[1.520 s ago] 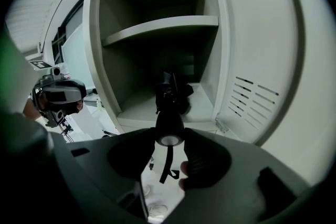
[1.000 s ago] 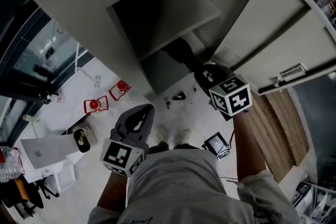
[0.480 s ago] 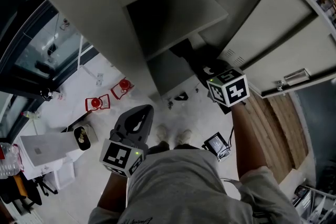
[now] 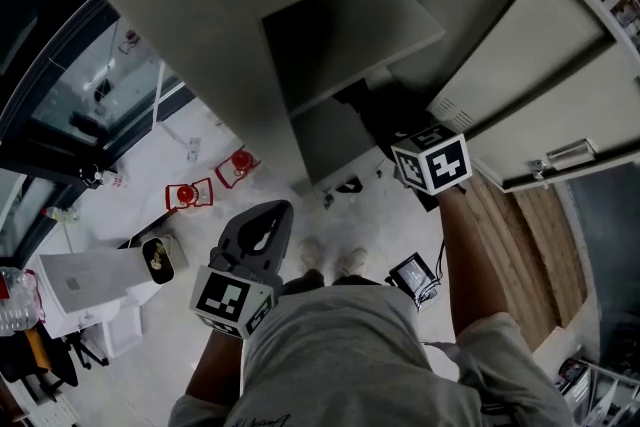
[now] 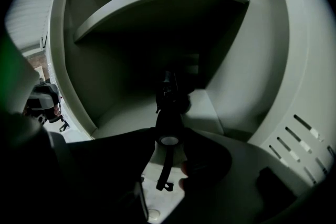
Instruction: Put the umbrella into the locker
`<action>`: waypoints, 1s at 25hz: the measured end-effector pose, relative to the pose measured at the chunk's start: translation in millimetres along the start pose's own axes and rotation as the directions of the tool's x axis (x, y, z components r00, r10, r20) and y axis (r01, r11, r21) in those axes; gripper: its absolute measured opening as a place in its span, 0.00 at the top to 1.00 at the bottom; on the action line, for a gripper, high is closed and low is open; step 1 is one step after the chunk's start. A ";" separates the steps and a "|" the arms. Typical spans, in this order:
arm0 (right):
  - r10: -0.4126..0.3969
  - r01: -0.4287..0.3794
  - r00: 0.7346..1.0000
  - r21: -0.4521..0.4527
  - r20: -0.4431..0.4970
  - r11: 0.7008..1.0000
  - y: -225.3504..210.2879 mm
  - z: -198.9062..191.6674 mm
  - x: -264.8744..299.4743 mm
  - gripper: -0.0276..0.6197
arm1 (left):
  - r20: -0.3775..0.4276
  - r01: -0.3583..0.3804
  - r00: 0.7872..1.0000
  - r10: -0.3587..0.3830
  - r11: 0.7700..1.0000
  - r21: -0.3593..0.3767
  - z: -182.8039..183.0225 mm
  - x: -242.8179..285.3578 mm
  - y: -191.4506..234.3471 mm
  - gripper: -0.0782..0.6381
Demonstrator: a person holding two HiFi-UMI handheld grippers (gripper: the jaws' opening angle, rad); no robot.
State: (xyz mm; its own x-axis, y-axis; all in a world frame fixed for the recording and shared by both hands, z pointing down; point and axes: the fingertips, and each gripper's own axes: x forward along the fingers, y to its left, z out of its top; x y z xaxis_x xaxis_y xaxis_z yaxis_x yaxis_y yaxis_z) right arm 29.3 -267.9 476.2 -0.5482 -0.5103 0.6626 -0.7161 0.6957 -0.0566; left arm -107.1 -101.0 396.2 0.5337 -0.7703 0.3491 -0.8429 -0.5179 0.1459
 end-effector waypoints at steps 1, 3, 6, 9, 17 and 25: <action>0.000 0.000 1.000 -0.001 -0.003 1.000 0.0 -0.6 1.1 0.67 | 0.000 -0.002 1.000 0.002 1.000 0.000 -0.1 -0.4 0.7 0.86; 0.002 -0.002 1.000 0.000 -0.015 1.000 -0.3 -5.4 4.1 0.67 | -0.001 -0.003 1.000 0.003 1.000 -0.001 -0.5 -0.7 1.7 0.86; 0.003 -0.003 1.000 0.000 -0.031 1.000 -0.4 -11.9 8.0 0.67 | 0.000 -0.003 1.000 0.003 1.000 -0.001 -0.5 -0.5 2.4 0.86; -0.003 0.003 1.000 -0.007 -0.023 1.000 -0.2 -9.0 7.5 0.67 | -0.001 0.001 1.000 -0.001 1.000 0.000 -0.2 0.3 2.4 0.86; -0.005 0.005 1.000 -0.003 -0.018 1.000 -0.3 -11.0 8.7 0.67 | -0.004 0.011 1.000 -0.011 1.000 0.004 -0.5 1.3 0.2 0.86; -0.016 0.015 1.000 0.046 0.016 0.999 -3.6 -11.7 -0.8 0.65 | -0.004 0.024 1.000 -0.024 1.000 0.004 -1.7 2.7 -3.2 0.86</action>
State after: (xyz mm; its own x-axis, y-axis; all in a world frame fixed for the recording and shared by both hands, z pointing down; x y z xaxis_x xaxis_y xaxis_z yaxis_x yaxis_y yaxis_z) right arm 37.4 -264.1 484.6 -0.5433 -0.5294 0.6516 -0.7434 0.6640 -0.0803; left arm -103.1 -100.8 398.3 0.5534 -0.7560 0.3496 -0.8296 -0.5378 0.1504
